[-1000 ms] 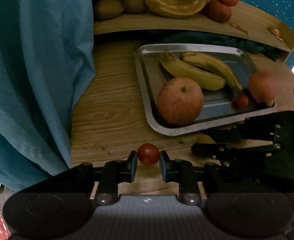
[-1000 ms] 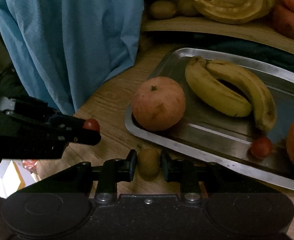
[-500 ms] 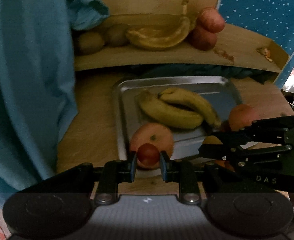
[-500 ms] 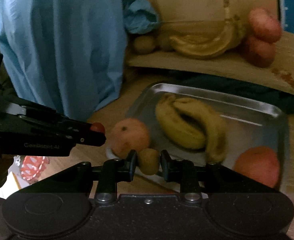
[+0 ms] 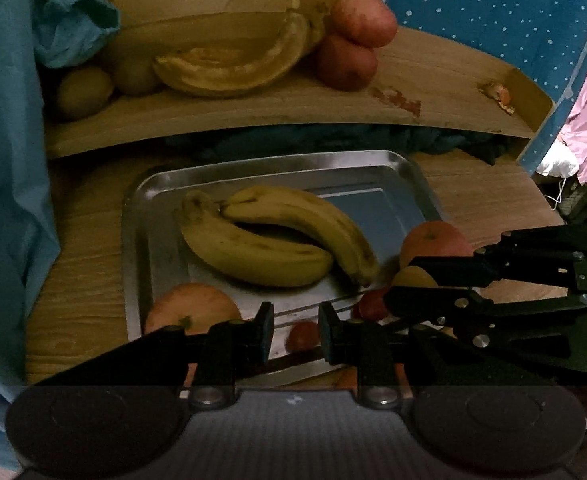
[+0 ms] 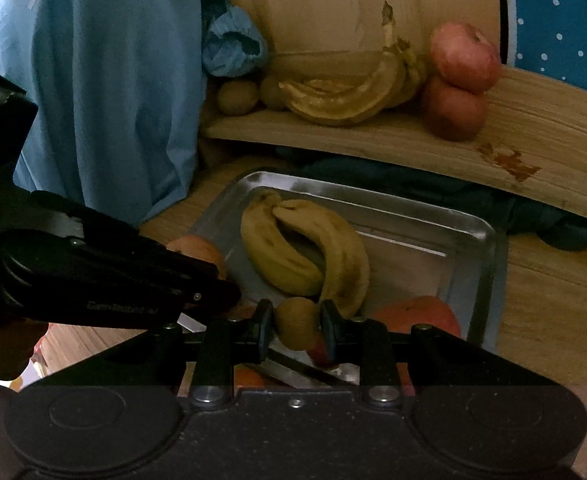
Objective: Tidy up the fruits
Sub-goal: 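Lift and carry the tomato with the left gripper while the right gripper carries the kiwi over the tray, then open the left gripper to drop the tomato while the right gripper releases the kiwi in the tray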
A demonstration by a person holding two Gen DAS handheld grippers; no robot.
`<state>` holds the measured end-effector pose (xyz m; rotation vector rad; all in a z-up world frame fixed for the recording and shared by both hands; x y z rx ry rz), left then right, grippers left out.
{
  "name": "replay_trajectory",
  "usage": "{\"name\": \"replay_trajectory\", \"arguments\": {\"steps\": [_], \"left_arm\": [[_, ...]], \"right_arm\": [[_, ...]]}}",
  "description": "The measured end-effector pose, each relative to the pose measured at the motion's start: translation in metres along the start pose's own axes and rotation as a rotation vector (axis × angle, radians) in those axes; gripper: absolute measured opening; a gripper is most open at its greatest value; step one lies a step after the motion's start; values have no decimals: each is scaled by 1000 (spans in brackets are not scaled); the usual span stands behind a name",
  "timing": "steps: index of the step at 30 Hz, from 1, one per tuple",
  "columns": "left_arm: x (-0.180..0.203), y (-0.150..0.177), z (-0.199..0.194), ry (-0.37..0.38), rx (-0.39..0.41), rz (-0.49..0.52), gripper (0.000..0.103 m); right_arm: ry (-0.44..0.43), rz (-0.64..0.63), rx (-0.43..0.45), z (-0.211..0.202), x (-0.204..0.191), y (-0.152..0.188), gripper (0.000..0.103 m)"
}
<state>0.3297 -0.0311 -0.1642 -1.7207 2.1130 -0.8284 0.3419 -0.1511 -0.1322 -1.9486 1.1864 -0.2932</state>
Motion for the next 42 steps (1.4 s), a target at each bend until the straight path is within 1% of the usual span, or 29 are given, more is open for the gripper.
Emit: {"name": "replay_trajectory", "arguments": {"steps": [10, 13, 16, 17, 18, 19, 21, 23, 24, 25, 27, 30, 32, 33, 36, 40, 42], "left_arm": [[-9, 2, -3, -70, -1, -55, 27], [-9, 3, -6, -83, 2, -66, 27], [-8, 5, -9, -94, 8, -75, 33], [-8, 5, -10, -98, 12, -78, 38], [-7, 5, -12, -98, 17, -80, 43], [-6, 5, -15, -101, 23, -80, 46], [-5, 6, -19, -113, 33, -77, 60], [-3, 7, -25, -125, 42, -80, 65], [-3, 8, -28, -130, 47, -84, 70], [-2, 9, -31, -140, 52, -87, 73], [-3, 10, -36, -164, 58, -96, 84], [-6, 14, -44, -190, 71, -128, 95], [-6, 17, -49, -204, 80, -145, 98], [-6, 18, -51, -212, 83, -152, 100], [-4, 22, -57, -231, 87, -161, 103], [1, 28, -61, -261, 89, -159, 103], [2, 31, -62, -275, 84, -163, 103]], "right_arm": [[-48, -32, -36, 18, 2, 3, 28], [-52, -36, -38, 18, 3, 4, 30], [-52, -40, -35, 16, 4, 4, 32], [-51, -42, -33, 15, 4, 5, 33], [-50, -43, -31, 14, 4, 5, 36], [-48, -45, -27, 12, 4, 5, 38], [-46, -47, -18, 8, 4, 5, 42], [-42, -47, -6, 2, 3, 6, 46], [-40, -48, 0, 0, 3, 6, 50], [-39, -48, 5, -3, 3, 6, 53], [-33, -48, 15, -10, 4, 8, 58], [-26, -49, 32, -21, 4, 11, 76], [-35, -52, 39, -28, 2, 14, 78], [-38, -55, 42, -31, 1, 16, 81], [-43, -59, 54, -39, 0, 20, 89], [-33, -51, 84, -49, 2, 21, 101], [-21, -42, 97, -54, 4, 23, 102]]}}
Point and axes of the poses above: each gripper's, at about its wrist camera, not at the fingertips, and z roughly the way its jaws point, x to its right, y to its underside, the point moved 6 cm from there along z, roughly the way its jaws point, and after that the axes turned 7 degrees about x, right-handed, at the moved point
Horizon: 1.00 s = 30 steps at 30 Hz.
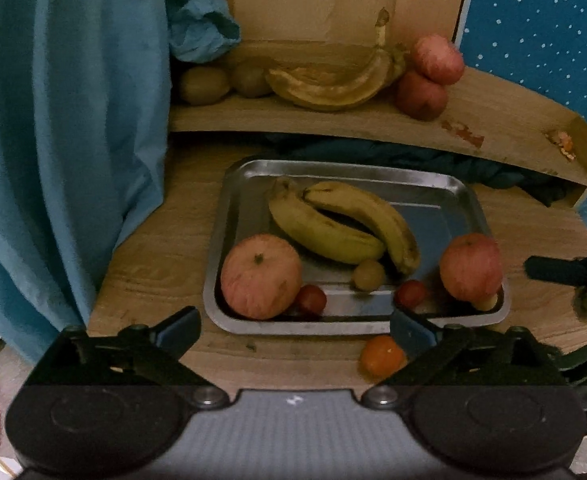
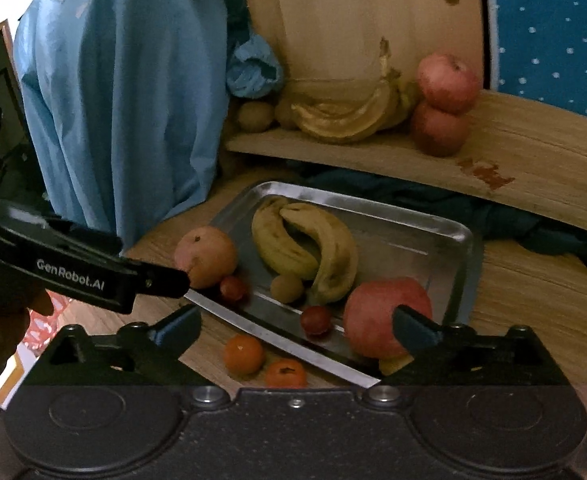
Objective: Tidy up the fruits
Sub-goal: 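Open the left gripper to drop the tomato while the right gripper releases the kiwi in the tray, then withdraw both grippers from the tray toward the two small oranges on the table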
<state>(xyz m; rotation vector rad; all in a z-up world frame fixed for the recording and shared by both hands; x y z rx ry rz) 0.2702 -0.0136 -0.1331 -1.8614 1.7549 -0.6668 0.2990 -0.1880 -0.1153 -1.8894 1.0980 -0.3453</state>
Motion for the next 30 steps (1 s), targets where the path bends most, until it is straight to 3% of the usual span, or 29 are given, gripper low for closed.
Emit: {"name": "replay_trajectory", "arguments": {"steps": [9, 17, 30], "left_arm": [[-1, 10, -8, -28, -19, 25, 103], [-8, 29, -13, 8, -55, 56, 103], [-37, 75, -38, 67, -122, 110, 103]], "right_arm": [[87, 43, 4, -21, 6, 14, 102], [235, 93, -67, -34, 8, 37, 102], [393, 182, -143, -69, -36, 91, 102]]}}
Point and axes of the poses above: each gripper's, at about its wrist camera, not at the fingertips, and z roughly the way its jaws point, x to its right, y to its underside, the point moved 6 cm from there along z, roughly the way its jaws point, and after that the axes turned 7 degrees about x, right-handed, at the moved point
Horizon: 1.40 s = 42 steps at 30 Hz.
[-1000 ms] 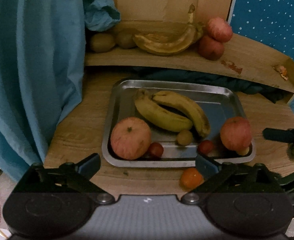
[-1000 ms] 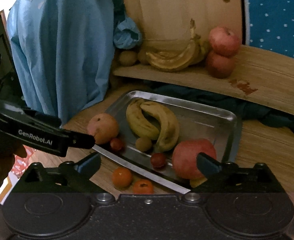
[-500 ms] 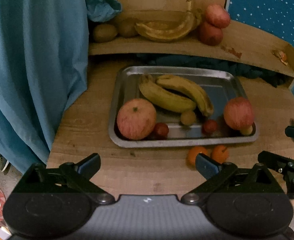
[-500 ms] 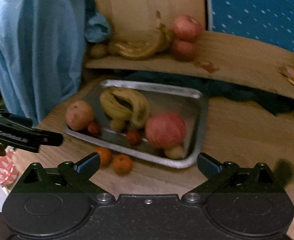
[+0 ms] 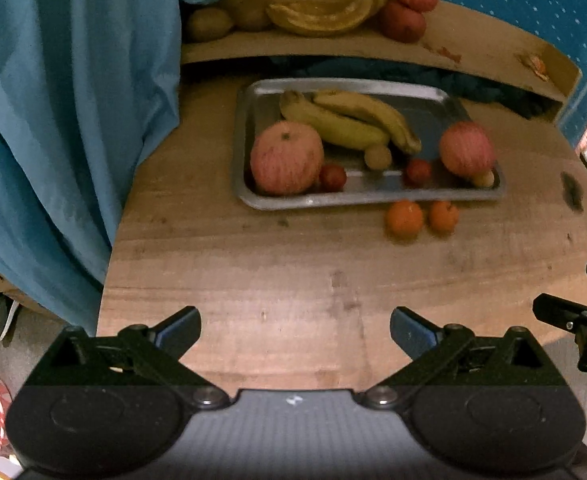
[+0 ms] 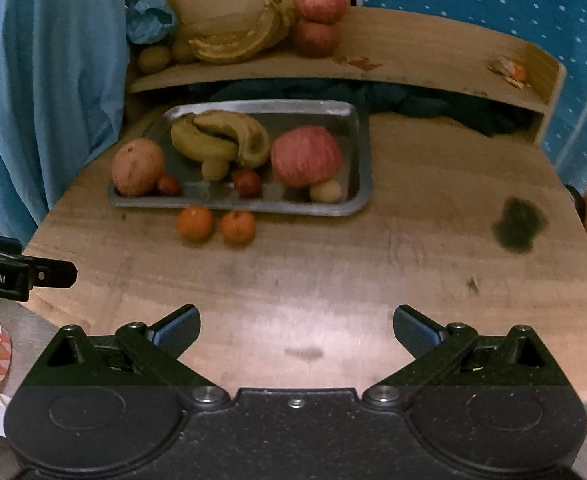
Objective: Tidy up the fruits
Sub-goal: 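Withdraw both grippers from the tray toward the two small oranges on the table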
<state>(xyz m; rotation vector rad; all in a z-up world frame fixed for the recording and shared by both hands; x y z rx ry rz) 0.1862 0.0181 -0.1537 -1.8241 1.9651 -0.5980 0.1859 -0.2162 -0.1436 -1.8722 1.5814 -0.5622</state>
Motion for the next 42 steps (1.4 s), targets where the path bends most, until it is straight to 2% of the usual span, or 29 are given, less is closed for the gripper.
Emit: {"name": "replay_trajectory", "arguments": {"steps": [8, 14, 24, 34, 42], "left_arm": [[8, 20, -6, 49, -1, 54, 103], [5, 22, -8, 54, 10, 45, 103], [6, 5, -1, 10, 5, -16, 103], [42, -26, 24, -2, -2, -75, 103], [65, -38, 40, -15, -18, -113, 103]], "right_arm": [[52, 31, -11, -19, -10, 31, 102], [54, 13, -19, -18, -16, 35, 102], [-7, -62, -22, -1, -8, 10, 102], [-81, -188, -37, 29, 31, -29, 102], [-141, -234, -65, 55, 51, -42, 102]]}}
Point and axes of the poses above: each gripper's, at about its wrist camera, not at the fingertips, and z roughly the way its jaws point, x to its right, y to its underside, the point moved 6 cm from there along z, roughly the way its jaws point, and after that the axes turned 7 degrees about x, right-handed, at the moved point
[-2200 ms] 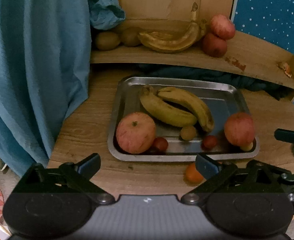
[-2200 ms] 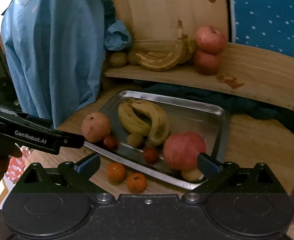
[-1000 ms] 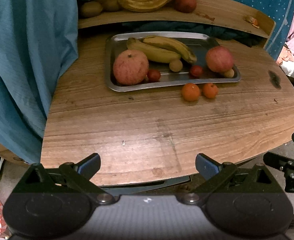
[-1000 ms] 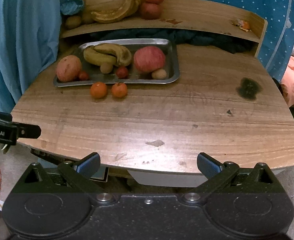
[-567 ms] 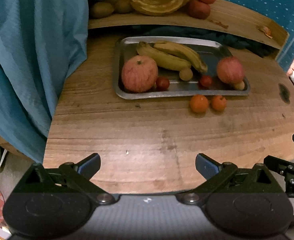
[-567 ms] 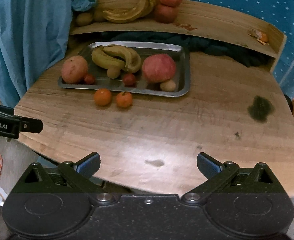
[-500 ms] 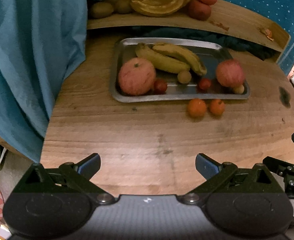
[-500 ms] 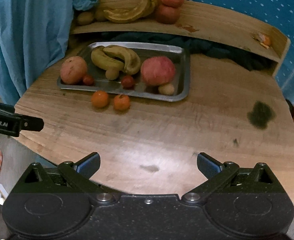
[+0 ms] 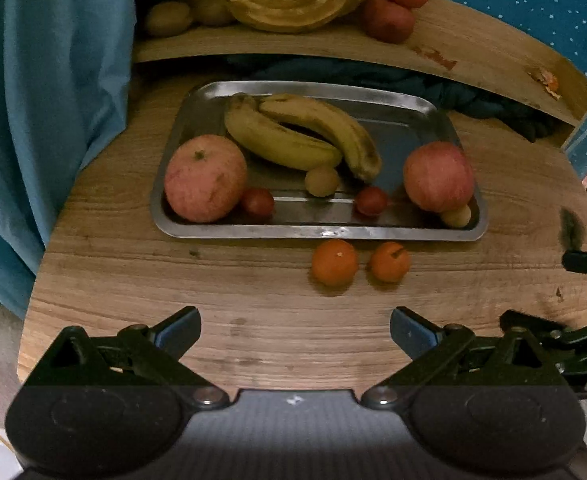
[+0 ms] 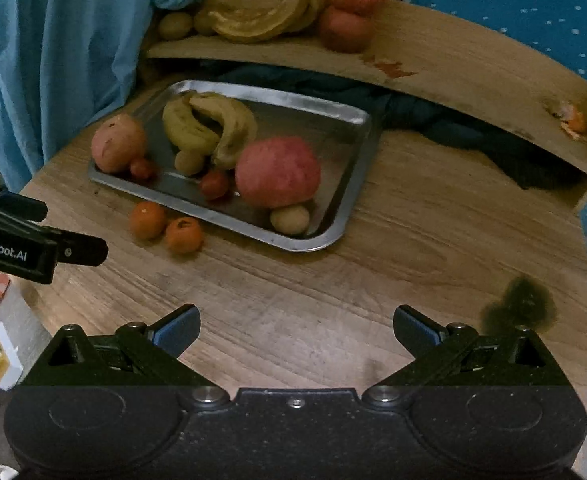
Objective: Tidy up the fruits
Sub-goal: 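Withdraw both grippers from the tray toward the two small oranges on the table, then move the left gripper to one small orange while the right gripper approaches the other orange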
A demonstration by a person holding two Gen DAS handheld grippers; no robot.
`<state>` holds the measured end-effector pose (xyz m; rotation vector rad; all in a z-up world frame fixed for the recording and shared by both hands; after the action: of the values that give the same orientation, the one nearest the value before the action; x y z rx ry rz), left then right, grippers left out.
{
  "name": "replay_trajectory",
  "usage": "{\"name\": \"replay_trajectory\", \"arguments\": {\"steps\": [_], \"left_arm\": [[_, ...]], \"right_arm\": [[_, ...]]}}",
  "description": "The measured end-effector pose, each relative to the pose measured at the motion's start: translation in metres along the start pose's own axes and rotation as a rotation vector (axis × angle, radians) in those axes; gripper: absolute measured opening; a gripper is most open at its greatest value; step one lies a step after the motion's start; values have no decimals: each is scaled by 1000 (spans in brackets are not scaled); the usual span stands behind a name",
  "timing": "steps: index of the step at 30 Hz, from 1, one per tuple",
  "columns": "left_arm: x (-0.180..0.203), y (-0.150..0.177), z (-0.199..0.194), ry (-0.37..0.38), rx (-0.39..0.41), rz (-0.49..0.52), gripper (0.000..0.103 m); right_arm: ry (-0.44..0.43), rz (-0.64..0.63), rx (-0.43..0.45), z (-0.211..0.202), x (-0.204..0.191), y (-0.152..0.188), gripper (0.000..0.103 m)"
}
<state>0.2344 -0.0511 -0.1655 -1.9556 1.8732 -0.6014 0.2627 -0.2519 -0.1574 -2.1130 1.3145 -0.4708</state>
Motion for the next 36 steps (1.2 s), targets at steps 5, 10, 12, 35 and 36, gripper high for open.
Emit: {"name": "replay_trajectory", "arguments": {"steps": [5, 10, 12, 35, 36], "left_arm": [[-4, -9, 4, -26, -15, -5, 103], [-4, -14, 12, 13, -44, 16, 103], [-3, -14, 20, 31, -64, 36, 103], [-4, -31, 53, 212, -112, 136, 81], [-4, -31, 53, 215, -114, 136, 79]], "right_arm": [[-63, -30, -12, 11, -5, -6, 102], [-102, -32, -30, 21, -16, -10, 102], [-115, -33, -36, 25, -20, -12, 102], [-135, 2, -58, 47, -54, -24, 77], [-131, 0, -61, 48, -55, -24, 75]]}}
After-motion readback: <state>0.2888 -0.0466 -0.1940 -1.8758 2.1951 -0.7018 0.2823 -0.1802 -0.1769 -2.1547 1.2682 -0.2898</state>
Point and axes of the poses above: each gripper's, at about its wrist camera, not at the fingertips, and z roughly the way its jaws point, x to its right, y to its underside, the point moved 6 cm from there along z, roughly the way its jaws point, and after that the axes turned 7 degrees about x, right-handed, at the moved point
